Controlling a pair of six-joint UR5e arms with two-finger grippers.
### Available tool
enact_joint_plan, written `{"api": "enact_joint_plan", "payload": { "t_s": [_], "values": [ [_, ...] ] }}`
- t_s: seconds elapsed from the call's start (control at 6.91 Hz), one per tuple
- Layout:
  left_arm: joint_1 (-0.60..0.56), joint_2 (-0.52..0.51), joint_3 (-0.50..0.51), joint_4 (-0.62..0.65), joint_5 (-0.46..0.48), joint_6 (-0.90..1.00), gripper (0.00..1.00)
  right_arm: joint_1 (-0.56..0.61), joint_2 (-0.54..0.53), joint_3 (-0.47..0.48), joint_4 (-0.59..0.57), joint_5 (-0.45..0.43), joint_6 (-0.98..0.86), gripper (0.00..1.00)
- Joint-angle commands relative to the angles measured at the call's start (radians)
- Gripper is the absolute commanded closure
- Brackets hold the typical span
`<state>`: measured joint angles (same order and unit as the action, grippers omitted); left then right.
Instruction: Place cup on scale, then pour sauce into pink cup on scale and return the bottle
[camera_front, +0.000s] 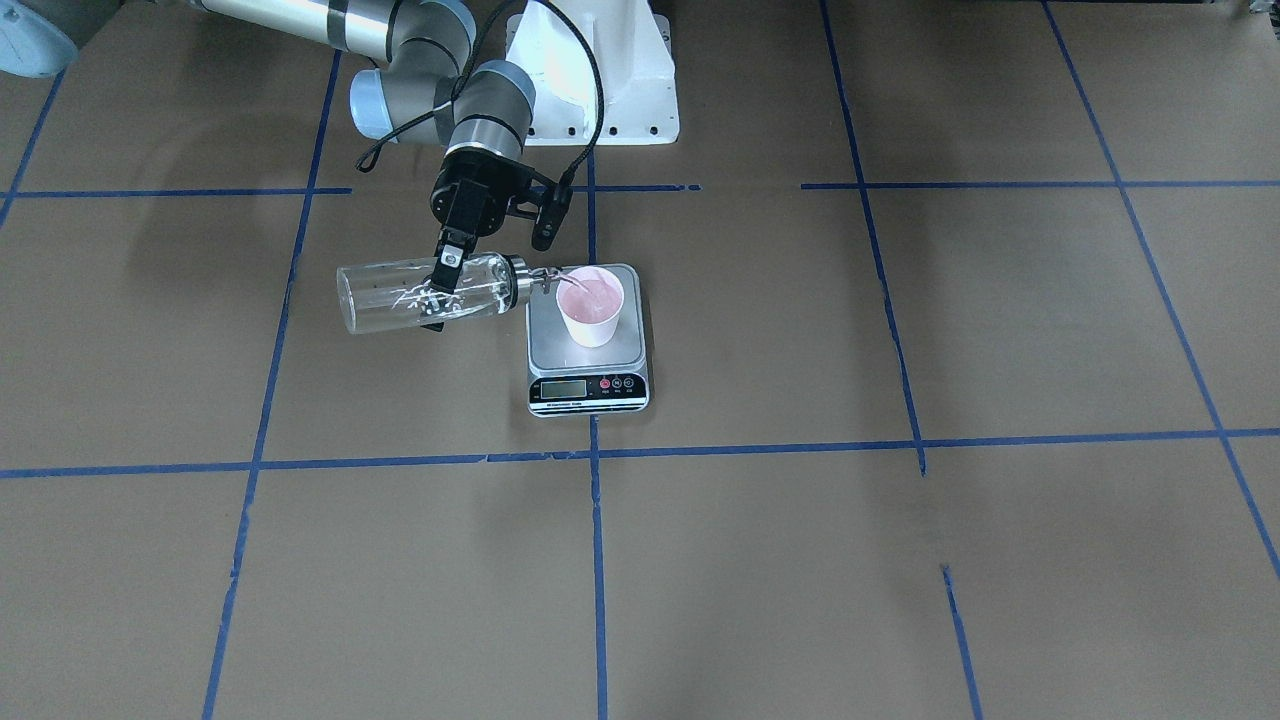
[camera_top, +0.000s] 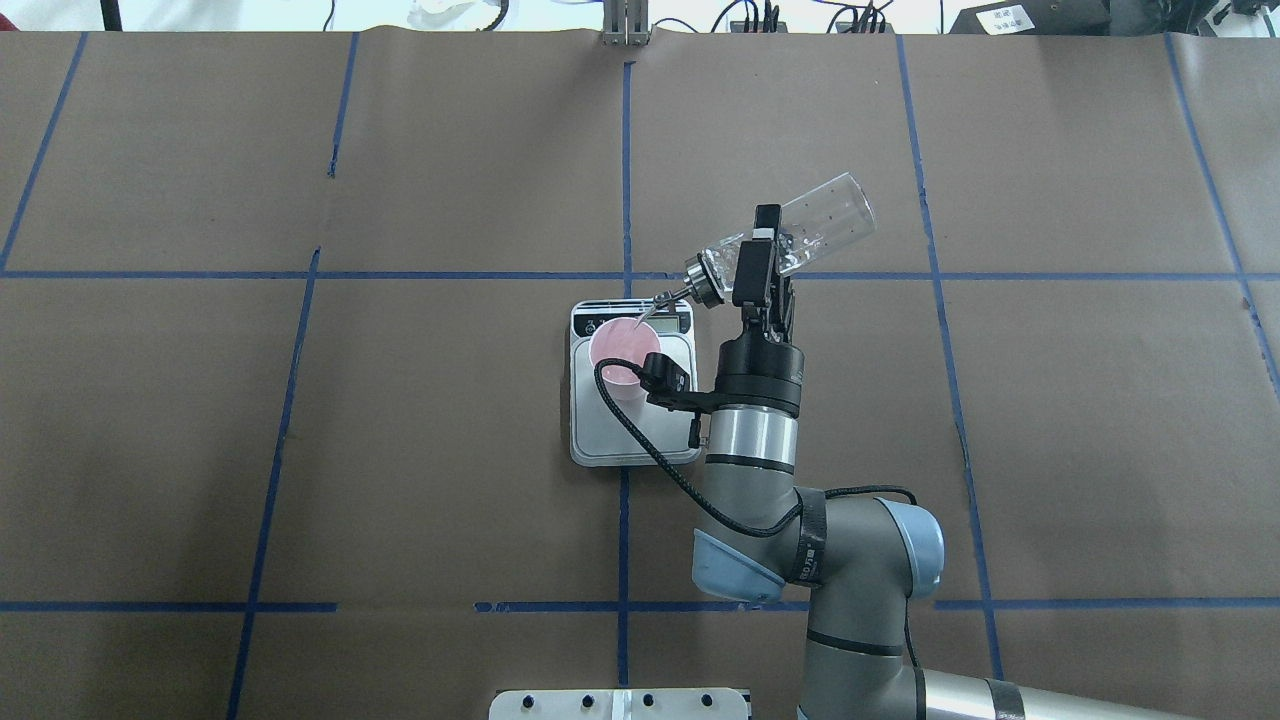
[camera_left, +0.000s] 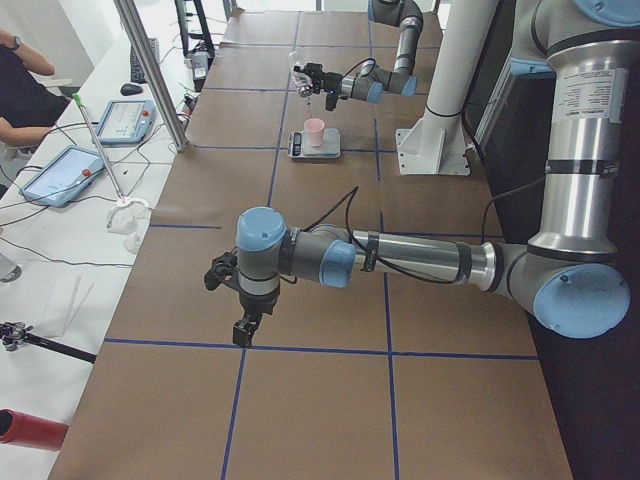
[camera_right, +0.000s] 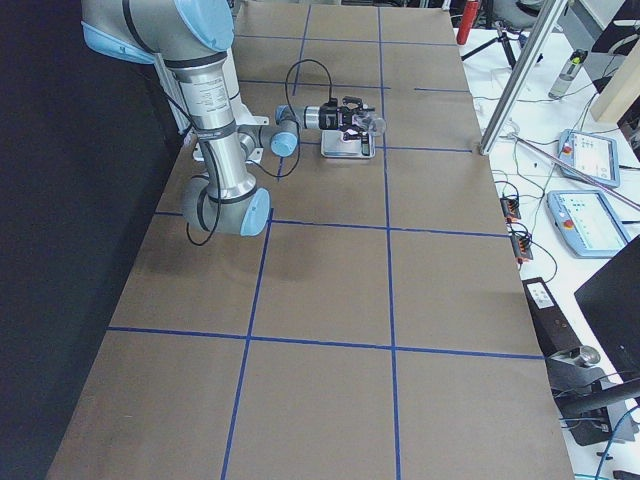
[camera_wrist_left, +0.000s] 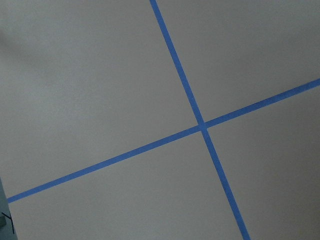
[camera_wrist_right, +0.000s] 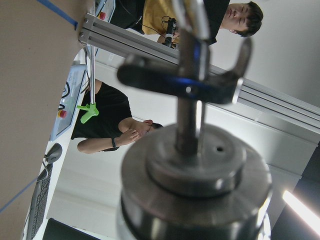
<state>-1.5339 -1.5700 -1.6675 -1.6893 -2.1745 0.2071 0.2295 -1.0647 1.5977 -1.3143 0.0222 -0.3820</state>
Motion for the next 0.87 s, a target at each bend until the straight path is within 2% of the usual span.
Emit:
{"api": "enact_joint_plan", "payload": {
  "t_s": [0.0,0.72],
  "values": [
    [0.000,-0.004,0.000,0.000,0.001,0.000,0.00,-0.001,-0.008,-0.002,0.000,-0.017,-0.006,1.00],
    [0.000,-0.008,0.000,0.002,0.001,0.000,0.00,-0.001,-0.001,0.002,0.007,-0.061,-0.130,1.00]
  ]
}}
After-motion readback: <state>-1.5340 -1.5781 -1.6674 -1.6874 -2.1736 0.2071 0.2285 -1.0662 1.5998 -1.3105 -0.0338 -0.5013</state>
